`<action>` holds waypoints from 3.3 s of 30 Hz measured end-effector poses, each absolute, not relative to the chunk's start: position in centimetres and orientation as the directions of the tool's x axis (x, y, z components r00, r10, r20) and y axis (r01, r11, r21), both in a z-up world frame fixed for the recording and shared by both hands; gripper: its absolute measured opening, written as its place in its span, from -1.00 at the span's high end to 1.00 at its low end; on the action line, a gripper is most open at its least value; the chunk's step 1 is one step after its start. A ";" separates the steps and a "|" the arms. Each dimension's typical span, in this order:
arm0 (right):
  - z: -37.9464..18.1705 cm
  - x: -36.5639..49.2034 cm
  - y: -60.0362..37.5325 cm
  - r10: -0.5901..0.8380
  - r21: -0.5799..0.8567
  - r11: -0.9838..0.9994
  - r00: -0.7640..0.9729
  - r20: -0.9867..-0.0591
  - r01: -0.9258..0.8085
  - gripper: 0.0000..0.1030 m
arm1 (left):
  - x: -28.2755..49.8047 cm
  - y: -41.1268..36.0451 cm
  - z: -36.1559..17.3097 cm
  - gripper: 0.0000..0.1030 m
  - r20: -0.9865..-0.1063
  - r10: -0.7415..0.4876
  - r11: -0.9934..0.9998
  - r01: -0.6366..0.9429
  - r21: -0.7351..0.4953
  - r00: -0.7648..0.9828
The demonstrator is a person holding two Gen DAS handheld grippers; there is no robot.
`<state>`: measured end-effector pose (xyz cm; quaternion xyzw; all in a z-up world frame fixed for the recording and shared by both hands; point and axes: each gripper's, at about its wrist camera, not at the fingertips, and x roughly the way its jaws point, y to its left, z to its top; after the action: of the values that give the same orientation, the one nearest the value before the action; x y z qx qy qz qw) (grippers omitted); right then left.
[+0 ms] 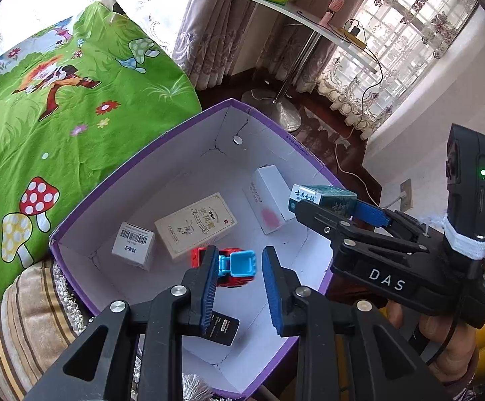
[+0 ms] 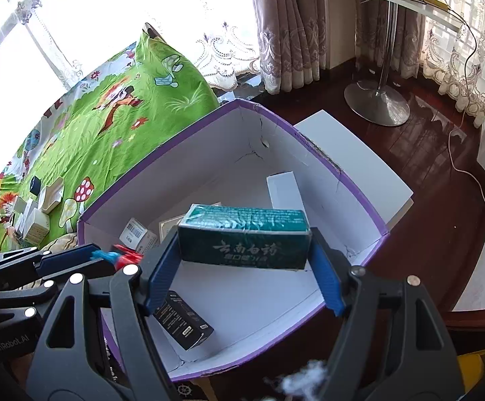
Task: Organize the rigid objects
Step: 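Carry the car and teal box into the purple box and release both, then withdraw both open grippers from the purple box back over the bed, then grasp the white medicine box with the left gripper while the right grasps another white box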
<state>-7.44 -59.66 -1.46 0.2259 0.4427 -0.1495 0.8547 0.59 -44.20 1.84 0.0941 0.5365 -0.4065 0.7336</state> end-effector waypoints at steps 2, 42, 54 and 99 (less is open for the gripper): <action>-1.7 -7.4 -59.7 -0.054 0.253 0.851 0.557 -0.829 0.459 -0.51 | 0.7 -44.4 1.5 0.43 -0.871 -0.484 0.657 0.693 -0.298 0.085; 4.7 -3.0 -42.6 0.112 0.172 0.984 0.573 -0.812 0.051 -0.65 | -0.1 -6.6 4.3 -0.13 -0.788 -0.351 0.927 0.067 -0.370 0.506; 5.9 -1.8 -35.6 0.187 0.143 0.982 0.556 -0.810 -0.121 -0.67 | 0.2 -0.6 2.8 -0.53 -0.839 -0.221 0.945 -0.102 -0.309 0.498; 4.1 5.9 -25.5 0.225 0.105 0.955 0.449 -0.865 -0.276 -0.70 | 5.1 -1.7 1.7 -0.46 -0.874 -0.118 0.968 -0.143 -0.208 0.472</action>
<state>5.89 -25.54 4.10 -0.0252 0.5038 0.1470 0.8508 5.07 -1.70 1.71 -0.1271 0.5137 0.0073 0.8485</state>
